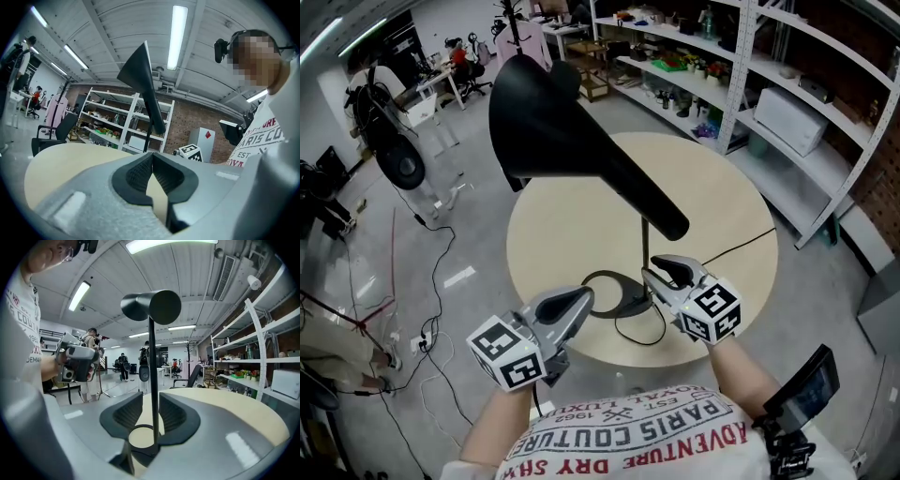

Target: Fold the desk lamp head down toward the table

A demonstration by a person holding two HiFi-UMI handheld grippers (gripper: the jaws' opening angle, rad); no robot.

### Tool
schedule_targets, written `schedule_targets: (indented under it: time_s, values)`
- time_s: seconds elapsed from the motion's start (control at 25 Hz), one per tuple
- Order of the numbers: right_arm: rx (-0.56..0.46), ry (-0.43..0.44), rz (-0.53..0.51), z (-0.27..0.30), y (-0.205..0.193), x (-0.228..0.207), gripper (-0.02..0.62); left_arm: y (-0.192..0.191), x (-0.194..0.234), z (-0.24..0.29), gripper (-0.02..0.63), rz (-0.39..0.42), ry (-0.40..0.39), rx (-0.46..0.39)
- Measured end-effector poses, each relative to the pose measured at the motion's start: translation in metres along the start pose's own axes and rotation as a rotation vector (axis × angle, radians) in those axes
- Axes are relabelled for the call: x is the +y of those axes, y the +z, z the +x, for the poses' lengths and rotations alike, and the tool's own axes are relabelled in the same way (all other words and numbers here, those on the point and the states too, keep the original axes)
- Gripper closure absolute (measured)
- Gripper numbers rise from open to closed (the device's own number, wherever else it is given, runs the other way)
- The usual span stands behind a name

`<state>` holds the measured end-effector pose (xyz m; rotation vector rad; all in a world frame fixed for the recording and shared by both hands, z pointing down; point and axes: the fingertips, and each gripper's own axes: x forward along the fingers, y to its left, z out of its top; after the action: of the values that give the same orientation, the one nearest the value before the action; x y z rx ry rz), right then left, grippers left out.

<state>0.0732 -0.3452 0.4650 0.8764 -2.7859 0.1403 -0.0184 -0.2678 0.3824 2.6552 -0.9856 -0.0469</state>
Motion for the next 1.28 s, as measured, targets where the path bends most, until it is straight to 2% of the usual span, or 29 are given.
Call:
schedule_targets:
  time_s: [0.08,0.16,0.28,0.52,0.64,0.96,1.08,1.28]
  values:
    - [0.003,-0.004,-0.014,0.006,0.001,-0.001,0.483,0.003,0.008,-0.002,0.564,-0.016,0.008,-0.006]
    - [-0.006,-0.013,-0.012,0.010,0.003,-0.002,0.485,0.006,0.015,-0.003,0.554,-0.020,0.010,-0.005]
    - [-0.014,-0.038,-0.013,0.014,0.005,-0.002,0.536,0.013,0.025,-0.006,0.549,-0.012,0.009,0.005]
    - [-0.022,-0.068,0.009,0.017,0.001,-0.001,0.551,0.031,0.036,-0.012,0.532,0.023,-0.046,0.016]
    - [-0.026,-0.093,0.011,0.016,-0.001,-0.002,0.551,0.054,0.038,-0.014,0.518,0.063,-0.073,-0.009]
    - [-0.003,-0.120,0.024,0.020,-0.006,-0.001,0.552,0.118,0.048,-0.029,0.472,0.203,-0.068,-0.088]
    - [0.011,-0.126,0.003,0.020,-0.007,-0.004,0.554,0.143,0.045,-0.029,0.472,0.284,-0.058,-0.116]
    - [0.021,-0.140,-0.004,0.017,-0.005,-0.008,0.554,0.175,0.034,-0.021,0.472,0.345,-0.087,-0.127]
